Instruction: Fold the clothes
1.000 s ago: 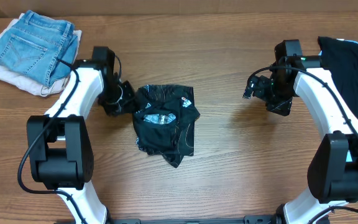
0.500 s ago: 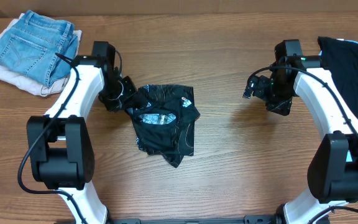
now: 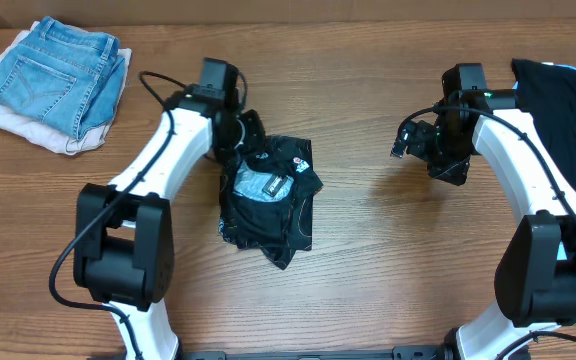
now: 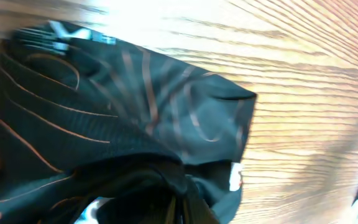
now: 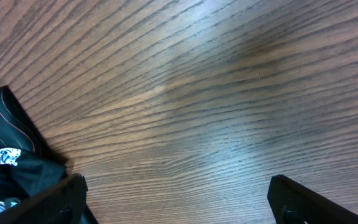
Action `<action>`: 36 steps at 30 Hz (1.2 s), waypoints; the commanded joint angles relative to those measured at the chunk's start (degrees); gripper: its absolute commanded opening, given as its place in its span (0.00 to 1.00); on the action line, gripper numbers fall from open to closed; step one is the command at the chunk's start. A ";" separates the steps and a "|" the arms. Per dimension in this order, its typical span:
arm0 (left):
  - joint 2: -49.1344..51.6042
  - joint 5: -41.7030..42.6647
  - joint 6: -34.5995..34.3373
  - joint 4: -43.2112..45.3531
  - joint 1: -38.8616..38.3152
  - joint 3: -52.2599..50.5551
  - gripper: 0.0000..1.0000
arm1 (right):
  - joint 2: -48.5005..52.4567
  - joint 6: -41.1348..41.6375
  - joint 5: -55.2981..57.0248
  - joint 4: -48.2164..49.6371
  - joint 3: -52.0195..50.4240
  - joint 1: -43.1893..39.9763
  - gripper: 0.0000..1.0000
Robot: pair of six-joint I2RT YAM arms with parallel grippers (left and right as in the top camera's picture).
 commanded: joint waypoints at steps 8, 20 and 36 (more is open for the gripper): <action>-0.04 0.90 -2.86 -0.15 -2.19 2.01 0.04 | -1.51 0.07 -0.11 0.15 0.07 0.13 0.97; -0.04 1.86 -5.53 0.87 -3.43 5.66 0.04 | -1.51 0.11 -0.13 0.72 0.07 0.13 0.97; -0.02 -9.09 -10.82 4.55 -11.10 5.64 0.04 | -1.51 0.11 -0.15 0.28 0.07 0.13 0.97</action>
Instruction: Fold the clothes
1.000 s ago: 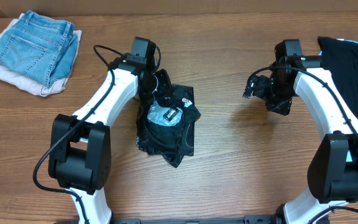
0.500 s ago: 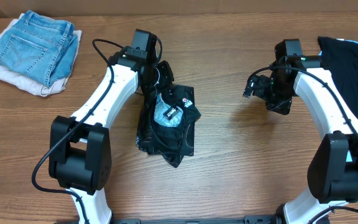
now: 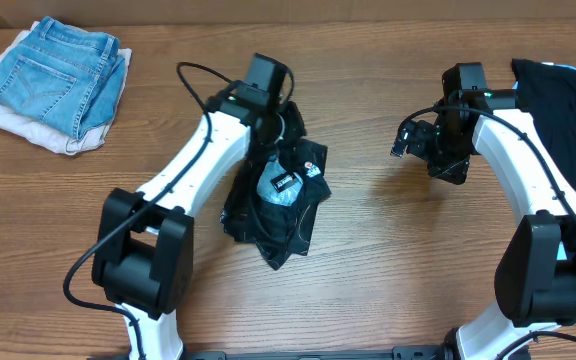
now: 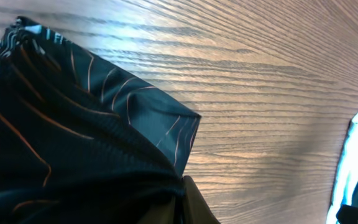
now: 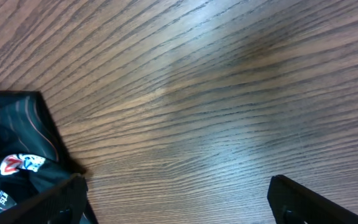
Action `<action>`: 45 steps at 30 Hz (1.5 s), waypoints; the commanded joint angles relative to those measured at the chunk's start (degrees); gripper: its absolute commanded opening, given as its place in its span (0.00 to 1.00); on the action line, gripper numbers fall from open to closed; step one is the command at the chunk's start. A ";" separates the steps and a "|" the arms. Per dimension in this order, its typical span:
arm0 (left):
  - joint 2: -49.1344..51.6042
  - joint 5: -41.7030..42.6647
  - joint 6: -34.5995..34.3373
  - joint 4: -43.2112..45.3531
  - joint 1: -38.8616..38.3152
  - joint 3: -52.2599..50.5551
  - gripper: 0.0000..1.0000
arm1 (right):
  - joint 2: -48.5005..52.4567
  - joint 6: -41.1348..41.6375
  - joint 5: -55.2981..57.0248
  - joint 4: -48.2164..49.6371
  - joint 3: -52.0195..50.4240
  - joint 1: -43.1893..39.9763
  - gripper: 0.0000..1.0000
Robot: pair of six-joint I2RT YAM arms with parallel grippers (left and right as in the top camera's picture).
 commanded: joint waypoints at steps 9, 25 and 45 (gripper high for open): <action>-0.02 -5.90 -2.38 0.68 -5.35 1.42 0.10 | -1.53 0.13 -0.11 -0.24 0.07 0.13 0.97; 5.14 -5.27 -2.10 1.20 -11.67 1.42 0.30 | -1.53 0.13 -0.11 -0.70 0.07 0.13 0.97; 5.09 6.38 9.18 0.35 -12.48 9.25 0.68 | -1.53 0.15 -0.11 -1.05 0.07 0.13 0.97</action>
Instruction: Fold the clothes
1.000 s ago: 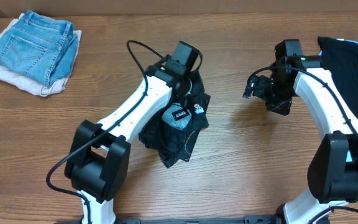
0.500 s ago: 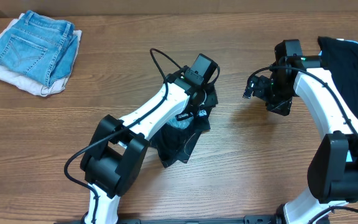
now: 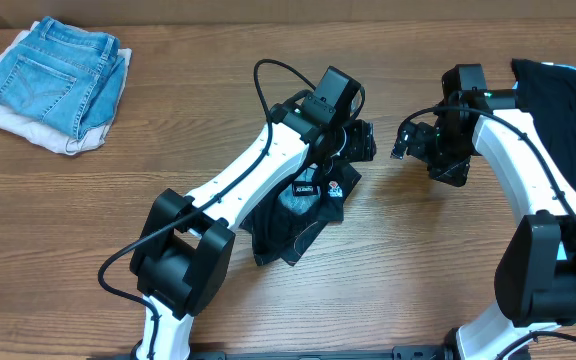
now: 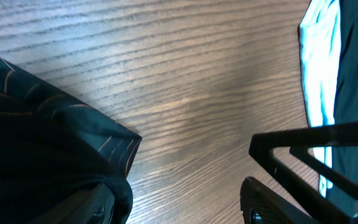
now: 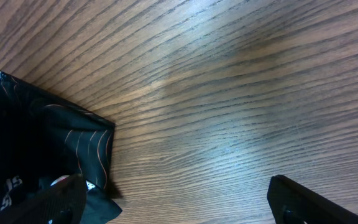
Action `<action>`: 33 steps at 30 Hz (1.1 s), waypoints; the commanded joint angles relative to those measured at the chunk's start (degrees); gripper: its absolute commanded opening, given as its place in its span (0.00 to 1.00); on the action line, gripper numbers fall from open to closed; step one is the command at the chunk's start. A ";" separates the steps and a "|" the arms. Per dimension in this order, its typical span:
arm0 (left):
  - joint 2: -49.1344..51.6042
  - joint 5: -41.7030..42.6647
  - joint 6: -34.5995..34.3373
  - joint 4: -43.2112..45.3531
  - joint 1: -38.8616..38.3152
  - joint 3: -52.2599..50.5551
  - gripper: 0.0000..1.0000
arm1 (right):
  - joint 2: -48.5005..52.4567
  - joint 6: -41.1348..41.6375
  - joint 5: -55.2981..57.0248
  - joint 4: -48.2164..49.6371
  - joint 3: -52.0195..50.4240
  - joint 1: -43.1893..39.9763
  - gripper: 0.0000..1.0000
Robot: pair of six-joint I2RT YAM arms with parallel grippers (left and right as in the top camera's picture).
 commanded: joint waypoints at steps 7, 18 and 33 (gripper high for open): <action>0.17 -3.87 1.79 -2.86 -1.36 1.11 0.68 | -1.51 0.11 -0.13 0.20 0.07 0.13 0.97; 0.17 -10.60 1.73 -6.51 -1.88 1.14 0.72 | -1.51 0.15 1.36 0.85 0.07 -0.79 0.97; -0.33 -10.10 5.81 -20.33 -0.04 12.37 0.68 | -1.51 0.07 1.84 0.55 0.07 -5.44 0.98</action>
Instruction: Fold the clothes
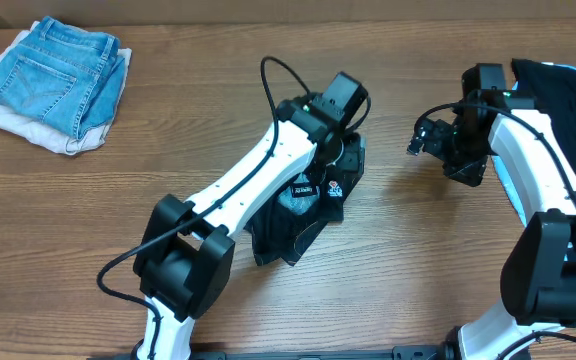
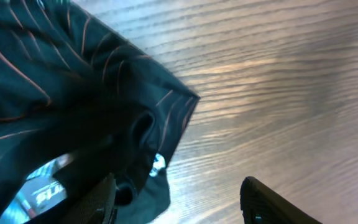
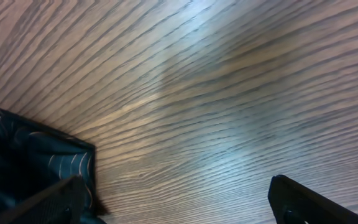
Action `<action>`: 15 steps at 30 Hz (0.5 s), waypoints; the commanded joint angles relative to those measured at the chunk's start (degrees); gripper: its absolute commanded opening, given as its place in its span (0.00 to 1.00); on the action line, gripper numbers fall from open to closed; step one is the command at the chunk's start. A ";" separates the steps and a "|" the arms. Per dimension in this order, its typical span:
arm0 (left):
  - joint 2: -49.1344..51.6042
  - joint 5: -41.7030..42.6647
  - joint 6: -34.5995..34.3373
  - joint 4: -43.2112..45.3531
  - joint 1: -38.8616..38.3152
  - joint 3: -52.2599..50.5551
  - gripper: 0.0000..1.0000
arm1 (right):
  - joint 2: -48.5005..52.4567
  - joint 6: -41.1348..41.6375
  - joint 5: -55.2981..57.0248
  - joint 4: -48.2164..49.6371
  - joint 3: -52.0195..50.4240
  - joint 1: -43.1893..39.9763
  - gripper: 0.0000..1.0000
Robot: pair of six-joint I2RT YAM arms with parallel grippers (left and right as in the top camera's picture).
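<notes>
A crumpled black garment (image 1: 296,205) with thin orange lines and a printed label lies at the table's middle; in the left wrist view the garment (image 2: 73,99) fills the upper left. My left gripper (image 1: 351,150) is open over its far right corner; the left finger (image 2: 101,202) is over the cloth, and bare wood shows between the fingers. My right gripper (image 1: 425,140) is open above bare wood to the right, with the garment's corner (image 3: 36,165) at its left finger. Nothing is held.
Folded blue jeans (image 1: 56,70) on a white cloth lie at the back left corner. A dark pile of clothes with a light blue edge (image 1: 563,95) lies at the back right, behind the right arm. Wood table (image 1: 418,260) surrounds the garment.
My left gripper, still open, now shows much more of the garment beneath it. My right gripper has shifted slightly to the right. The garment lies about where it was.
My left gripper was shut on the black garment left of centre. Then it held the garment further right. By 1.1 s ago it was open at the garment's far right corner, the garment lying at the middle, where it still lies. The right gripper stayed open throughout.
</notes>
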 commanded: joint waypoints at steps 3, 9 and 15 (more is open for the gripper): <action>-0.94 -0.76 4.74 -9.11 2.69 11.15 0.70 | -1.51 0.07 0.48 -0.02 0.07 -0.76 0.98; -1.03 -1.44 6.25 -25.94 5.92 16.55 0.71 | -1.51 0.07 0.15 -0.35 0.07 -0.76 0.98; -0.96 -2.40 6.49 -36.37 8.68 15.17 0.65 | -1.51 0.09 -1.70 -0.22 0.07 -0.74 0.98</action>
